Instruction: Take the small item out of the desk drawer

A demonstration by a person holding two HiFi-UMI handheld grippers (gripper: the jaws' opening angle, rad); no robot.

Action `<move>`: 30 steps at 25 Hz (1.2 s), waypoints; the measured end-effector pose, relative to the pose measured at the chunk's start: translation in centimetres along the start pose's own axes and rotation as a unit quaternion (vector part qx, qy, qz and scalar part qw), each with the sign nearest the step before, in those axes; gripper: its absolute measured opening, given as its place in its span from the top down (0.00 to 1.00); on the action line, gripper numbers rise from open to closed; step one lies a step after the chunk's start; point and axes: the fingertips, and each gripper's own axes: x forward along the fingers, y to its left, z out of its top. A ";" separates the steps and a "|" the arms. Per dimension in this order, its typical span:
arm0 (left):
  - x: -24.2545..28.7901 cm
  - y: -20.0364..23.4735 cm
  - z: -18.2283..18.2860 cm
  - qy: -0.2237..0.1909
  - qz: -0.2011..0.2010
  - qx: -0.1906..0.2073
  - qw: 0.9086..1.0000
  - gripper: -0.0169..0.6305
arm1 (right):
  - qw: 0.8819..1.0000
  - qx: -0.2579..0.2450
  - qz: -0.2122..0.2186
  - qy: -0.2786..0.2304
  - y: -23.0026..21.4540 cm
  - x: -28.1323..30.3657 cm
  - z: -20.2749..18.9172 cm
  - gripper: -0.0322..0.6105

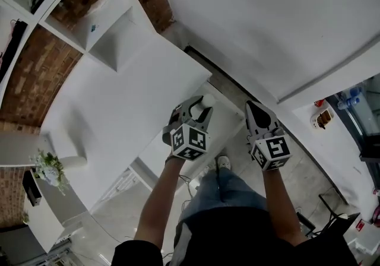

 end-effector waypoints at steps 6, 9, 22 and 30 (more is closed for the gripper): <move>-8.8 6.6 3.2 -0.118 0.120 -0.142 0.976 0.74 | 0.998 -0.019 0.028 -0.049 2.8 1.0 4.8 0.95; -13.6 9.1 2.7 -0.158 0.179 -0.186 0.953 0.74 | 0.996 -0.024 0.044 -0.067 4.6 1.8 6.1 0.95; -22.4 10.5 -3.4 -0.181 0.284 -0.260 0.905 0.74 | 0.992 -0.050 0.087 -0.076 10.7 4.1 6.2 0.95; -21.8 9.4 -3.4 -0.177 0.269 -0.261 0.910 0.74 | 0.992 -0.056 0.091 -0.069 11.3 3.8 5.8 0.96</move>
